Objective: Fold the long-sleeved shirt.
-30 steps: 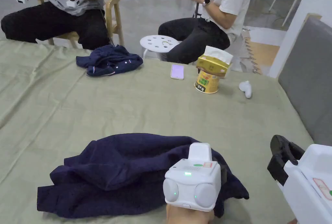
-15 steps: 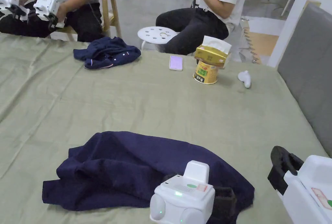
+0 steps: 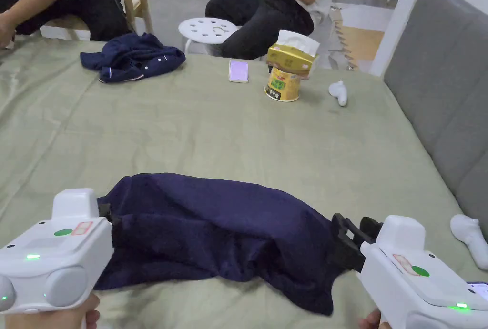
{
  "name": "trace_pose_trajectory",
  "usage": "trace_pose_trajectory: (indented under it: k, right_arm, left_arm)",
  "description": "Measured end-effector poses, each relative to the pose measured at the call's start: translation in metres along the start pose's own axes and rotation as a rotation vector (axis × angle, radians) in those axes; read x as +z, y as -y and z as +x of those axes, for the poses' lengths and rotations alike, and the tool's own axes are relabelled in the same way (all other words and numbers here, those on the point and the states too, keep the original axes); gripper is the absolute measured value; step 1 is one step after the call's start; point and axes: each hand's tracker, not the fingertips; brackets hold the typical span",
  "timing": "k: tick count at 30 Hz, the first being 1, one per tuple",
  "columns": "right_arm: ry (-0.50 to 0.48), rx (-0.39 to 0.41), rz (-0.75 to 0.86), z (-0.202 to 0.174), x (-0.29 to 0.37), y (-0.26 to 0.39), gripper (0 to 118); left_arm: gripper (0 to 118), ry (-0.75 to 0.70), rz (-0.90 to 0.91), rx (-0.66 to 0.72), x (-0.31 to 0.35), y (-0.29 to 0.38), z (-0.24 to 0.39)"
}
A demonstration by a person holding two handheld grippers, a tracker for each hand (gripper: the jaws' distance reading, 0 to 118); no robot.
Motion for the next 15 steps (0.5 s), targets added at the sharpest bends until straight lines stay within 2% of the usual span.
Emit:
trace_pose_trajectory:
  k: [1, 2, 5, 8, 9, 10, 11, 12, 13, 14, 15]
  right_arm:
    - [-0.006, -0.025, -0.051, 0.008, -0.006, 0.007, 107]
    - [-0.018, -0.058, -0.098, 0.014, -0.012, 0.015, 118]
    - [-0.021, -0.114, -0.197, 0.021, -0.025, 0.045, 117]
    - [-0.004, -0.036, -0.368, 0.023, -0.050, 0.085, 117]
    - [0.001, -0.007, -0.408, 0.019, -0.057, 0.096, 115]
    - [-0.020, 0.020, -0.426, 0.015, -0.062, 0.105, 103]
    - [-0.049, 0.051, -0.429, 0.012, -0.065, 0.113, 68]
    - [-0.060, 0.073, -0.412, 0.009, -0.067, 0.117, 62]
    - [-0.004, 0.113, -0.363, 0.002, -0.067, 0.119, 60]
    - [0.010, 0.143, -0.335, 0.000, -0.065, 0.115, 57]
    - [0.003, 0.113, -0.344, 0.002, -0.064, 0.113, 49]
  left_arm:
    - [4, -0.009, 0.005, 0.021, 0.009, -0.002, -0.003]
    - [4, -0.003, -0.003, 0.033, 0.008, -0.002, -0.006]
    - [5, -0.010, -0.016, 0.049, 0.009, 0.003, -0.011]
    - [6, -0.003, -0.094, 0.061, 0.003, 0.016, -0.015]
    - [6, 0.001, -0.107, 0.065, 0.001, 0.021, -0.021]
    - [6, 0.001, -0.124, 0.074, 0.000, 0.027, -0.024]
    - [6, -0.006, -0.139, 0.075, 0.000, 0.032, -0.026]
    - [7, -0.012, -0.152, 0.073, 0.000, 0.035, -0.028]
    - [7, -0.016, -0.162, 0.083, -0.001, 0.040, -0.036]
    - [7, -0.023, -0.171, 0.091, -0.002, 0.043, -0.040]
    - [9, -0.024, -0.181, 0.097, -0.002, 0.045, -0.044]
